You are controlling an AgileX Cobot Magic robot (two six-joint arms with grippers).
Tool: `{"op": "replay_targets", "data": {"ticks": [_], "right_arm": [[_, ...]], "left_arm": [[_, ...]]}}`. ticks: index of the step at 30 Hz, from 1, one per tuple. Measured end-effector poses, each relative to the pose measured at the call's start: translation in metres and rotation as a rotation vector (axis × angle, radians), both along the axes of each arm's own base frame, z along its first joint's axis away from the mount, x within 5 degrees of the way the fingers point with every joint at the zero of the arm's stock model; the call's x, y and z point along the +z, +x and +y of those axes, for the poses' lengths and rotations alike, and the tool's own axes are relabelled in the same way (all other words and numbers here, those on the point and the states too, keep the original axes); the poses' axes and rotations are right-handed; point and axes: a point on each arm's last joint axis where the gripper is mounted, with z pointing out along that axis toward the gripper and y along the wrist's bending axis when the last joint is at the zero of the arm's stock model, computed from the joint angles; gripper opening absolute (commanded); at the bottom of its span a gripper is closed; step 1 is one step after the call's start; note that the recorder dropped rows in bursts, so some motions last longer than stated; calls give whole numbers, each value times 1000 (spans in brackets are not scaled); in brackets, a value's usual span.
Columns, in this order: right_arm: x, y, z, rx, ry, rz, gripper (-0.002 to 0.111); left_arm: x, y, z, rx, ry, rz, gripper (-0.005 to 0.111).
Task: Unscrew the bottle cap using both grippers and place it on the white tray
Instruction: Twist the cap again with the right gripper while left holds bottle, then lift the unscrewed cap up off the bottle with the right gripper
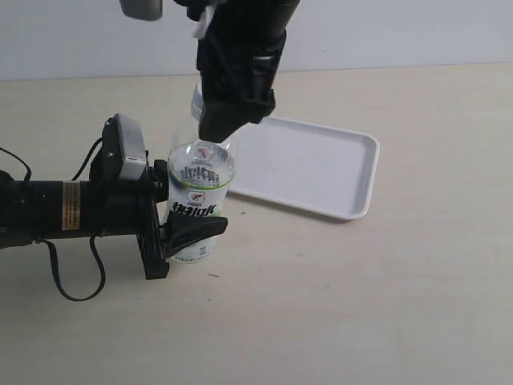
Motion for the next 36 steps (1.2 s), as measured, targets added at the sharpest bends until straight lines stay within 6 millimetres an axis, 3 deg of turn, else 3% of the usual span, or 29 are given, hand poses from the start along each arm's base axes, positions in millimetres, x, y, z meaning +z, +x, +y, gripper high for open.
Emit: {"op": "replay_targets", "data": {"ticks": [11, 17, 22, 25, 31, 36], "right_arm": [[0, 0, 0, -529, 111, 218, 78], [0, 0, 0, -639, 134, 263, 76], [0, 1, -1, -644, 125, 251, 35], [0, 1, -1, -645, 124, 251, 1], [0, 1, -1, -571, 109, 219, 0], [0, 1, -1, -342, 61, 125, 0]], "left_arm": [[0, 0, 0, 6, -2, 1, 0], [0, 0, 0, 6, -2, 1, 0], [0, 1, 0, 8, -2, 1, 0], [0, 1, 0, 14, -5, 1, 0], [0, 1, 0, 16, -5, 0, 0], [0, 1, 0, 18, -4, 0, 0]]}}
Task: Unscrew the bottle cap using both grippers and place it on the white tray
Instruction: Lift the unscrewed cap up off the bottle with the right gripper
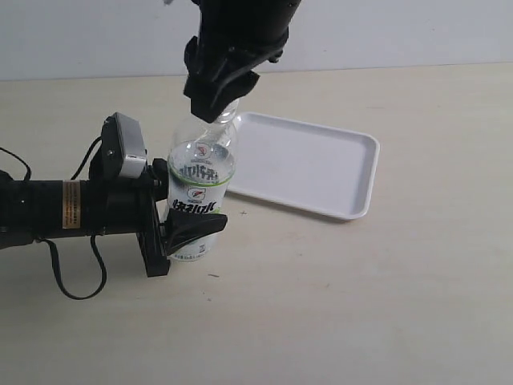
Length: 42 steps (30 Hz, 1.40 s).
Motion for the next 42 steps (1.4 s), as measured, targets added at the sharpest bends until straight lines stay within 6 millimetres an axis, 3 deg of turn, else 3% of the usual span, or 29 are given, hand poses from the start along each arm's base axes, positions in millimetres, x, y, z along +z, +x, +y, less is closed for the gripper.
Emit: {"op": "replay_targets", "data": {"ticks": [14, 16, 19, 24, 27, 28, 31, 35, 42], "right_arm": [[0, 0, 0, 710, -152, -281, 0], [0, -1, 1, 850, -179, -337, 0], [0, -1, 1, 1269, -268, -502, 0], [4, -3, 0, 1360, -278, -553, 0], [38, -24, -3, 1263, -155, -624, 0], [52, -33, -8, 1177, -128, -625, 0], [69, -38, -24, 913, -101, -559, 0], [69, -10, -68, 514, -82, -438, 0], [43, 50, -108, -150, 111, -300, 0]], "left_arm": [[0, 0, 0, 3, 3, 1, 0], [0, 0, 0, 3, 3, 1, 0], [0, 0, 0, 6, -2, 1, 0], [1, 0, 0, 2, -14, -9, 0], [3, 0, -1, -6, -35, -20, 0], [3, 0, -1, -7, -35, -22, 0], [-1, 2, -1, 9, -34, -23, 0], [-11, 4, -1, 41, -54, -1, 0], [-15, 5, 0, 58, -68, 6, 0]]}}
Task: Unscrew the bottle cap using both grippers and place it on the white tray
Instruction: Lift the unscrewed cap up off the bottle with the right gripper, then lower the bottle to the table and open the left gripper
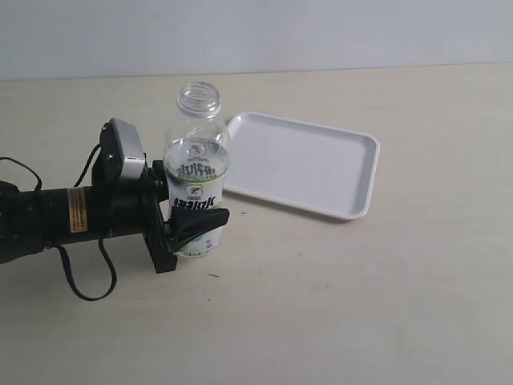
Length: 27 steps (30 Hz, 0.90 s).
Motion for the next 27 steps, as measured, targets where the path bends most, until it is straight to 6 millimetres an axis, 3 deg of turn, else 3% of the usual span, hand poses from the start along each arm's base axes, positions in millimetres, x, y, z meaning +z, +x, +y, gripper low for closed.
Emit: {"op": "replay_targets", "data": {"ticks": [5, 9, 18, 27], "right_arm": [[-37, 28, -16, -294, 43, 157, 0], [-57, 38, -22, -423, 4, 216, 0], [-92, 51, -21, -480, -31, 307, 0], [-103, 55, -20, -481, -45, 331, 0]], "left_arm": [[-4, 0, 0, -2, 2, 3, 0], [-7, -2, -1, -28, 11, -3, 0], [-14, -3, -1, -25, 4, 13, 0], [-16, 5, 14, 40, -13, 50, 0]]}}
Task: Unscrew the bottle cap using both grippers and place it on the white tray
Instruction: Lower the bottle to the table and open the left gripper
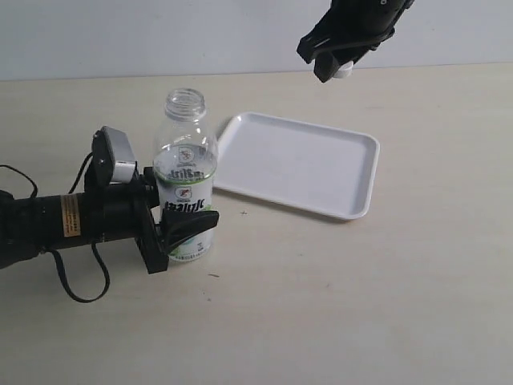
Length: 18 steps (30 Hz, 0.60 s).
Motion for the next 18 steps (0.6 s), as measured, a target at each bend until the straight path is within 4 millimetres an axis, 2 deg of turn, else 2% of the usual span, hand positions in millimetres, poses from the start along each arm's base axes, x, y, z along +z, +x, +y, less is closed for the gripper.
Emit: {"op": "replay_targets", "data": {"ticks": [4, 15, 18], "right_arm": [[0, 1, 0, -1, -2, -7, 0], [1, 2, 0, 0, -2, -22, 0], [1, 2, -1, -2, -2, -22, 0]], "left_arm": [[-3, 4, 10, 39, -21, 20, 0], [-4, 5, 12, 27, -14, -16, 1], [-4, 4, 11, 16, -12, -18, 14]]}}
